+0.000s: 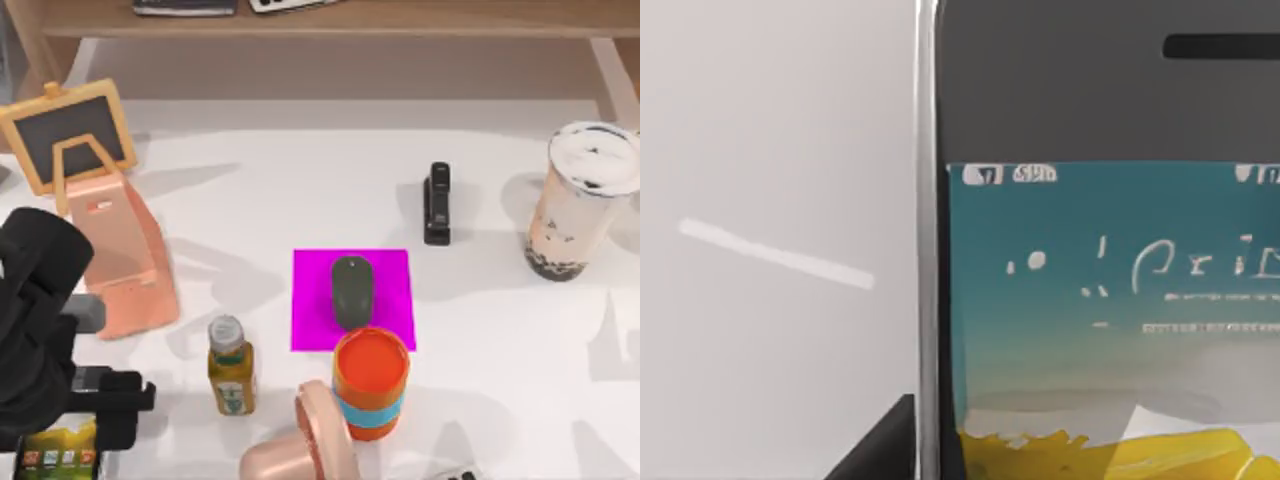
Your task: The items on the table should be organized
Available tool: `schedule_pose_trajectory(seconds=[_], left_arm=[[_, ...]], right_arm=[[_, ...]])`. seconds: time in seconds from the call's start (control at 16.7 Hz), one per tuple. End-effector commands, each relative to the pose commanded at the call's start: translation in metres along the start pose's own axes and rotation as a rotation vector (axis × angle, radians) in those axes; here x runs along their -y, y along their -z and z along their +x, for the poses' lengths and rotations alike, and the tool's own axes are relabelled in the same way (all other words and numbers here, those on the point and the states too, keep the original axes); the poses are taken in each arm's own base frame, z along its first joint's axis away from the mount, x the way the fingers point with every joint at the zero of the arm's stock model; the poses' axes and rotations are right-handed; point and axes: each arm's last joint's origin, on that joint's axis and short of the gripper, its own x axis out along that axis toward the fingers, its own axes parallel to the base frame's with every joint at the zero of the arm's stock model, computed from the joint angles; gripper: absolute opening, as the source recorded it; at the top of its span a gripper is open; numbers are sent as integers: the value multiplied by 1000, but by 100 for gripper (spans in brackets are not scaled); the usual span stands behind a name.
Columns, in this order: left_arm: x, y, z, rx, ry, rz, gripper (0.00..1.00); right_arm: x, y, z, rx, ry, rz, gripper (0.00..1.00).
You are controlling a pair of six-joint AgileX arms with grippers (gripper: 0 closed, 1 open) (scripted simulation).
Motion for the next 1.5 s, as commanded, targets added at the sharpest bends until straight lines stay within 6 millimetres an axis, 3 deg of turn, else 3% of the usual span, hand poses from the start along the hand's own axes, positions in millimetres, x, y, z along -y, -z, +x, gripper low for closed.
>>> schedule_pose_trajectory(seconds=[0.3, 0.66, 0.9, 1.14, 1.32, 1.5], left_arm=[[-4, 2, -5, 26, -29, -23, 0], [-10, 7, -35, 350, -238, -123, 0], [11, 2, -51, 677, -325, -160, 0], [46, -1, -65, 958, -255, -202, 0], [68, 2, -75, 1073, -162, -225, 0], [73, 3, -77, 1095, -139, -230, 0]], right_arm=[[0, 0, 0, 0, 0, 0, 100], [0, 0, 0, 0, 0, 0, 100], [0, 0, 0, 0, 0, 0, 100], [0, 0, 0, 0, 0, 0, 100], [0, 0, 0, 0, 0, 0, 100], [0, 0, 0, 0, 0, 0, 100]])
